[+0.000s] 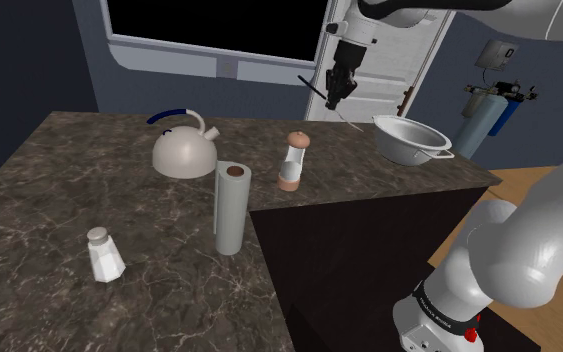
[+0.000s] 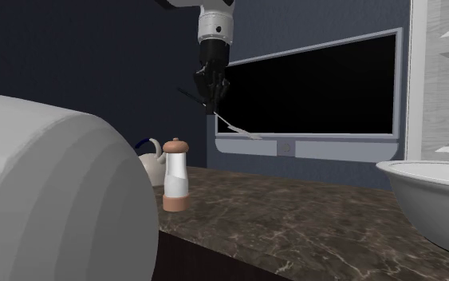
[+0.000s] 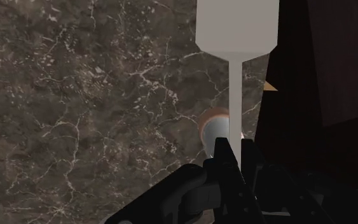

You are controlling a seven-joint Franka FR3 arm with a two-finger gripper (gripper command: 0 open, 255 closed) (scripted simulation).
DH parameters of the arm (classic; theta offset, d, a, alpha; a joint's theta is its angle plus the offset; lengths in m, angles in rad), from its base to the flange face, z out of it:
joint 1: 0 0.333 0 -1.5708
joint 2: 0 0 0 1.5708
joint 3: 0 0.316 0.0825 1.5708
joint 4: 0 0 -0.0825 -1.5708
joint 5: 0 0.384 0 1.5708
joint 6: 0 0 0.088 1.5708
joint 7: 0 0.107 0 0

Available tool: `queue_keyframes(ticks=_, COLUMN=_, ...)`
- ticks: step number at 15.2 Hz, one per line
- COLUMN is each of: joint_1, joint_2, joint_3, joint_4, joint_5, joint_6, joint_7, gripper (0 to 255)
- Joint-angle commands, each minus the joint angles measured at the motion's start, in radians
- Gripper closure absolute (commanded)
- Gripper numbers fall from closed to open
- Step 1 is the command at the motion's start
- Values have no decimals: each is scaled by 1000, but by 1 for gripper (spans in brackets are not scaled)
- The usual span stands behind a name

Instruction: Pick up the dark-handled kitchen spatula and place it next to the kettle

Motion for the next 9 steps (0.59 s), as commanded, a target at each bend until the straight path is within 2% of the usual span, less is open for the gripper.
queue_keyframes(ticks=1, joint_1=19, joint_2=1, joint_3=29, joint_4=-2, joint_5=5, joint_6=3, joint_7=48, gripper=255)
queue_keyframes(ticks=9, joint_1=97, joint_2=45, joint_3=140, joint_4=35, joint_5=31, joint_6=16, joint_7=231, gripper=255)
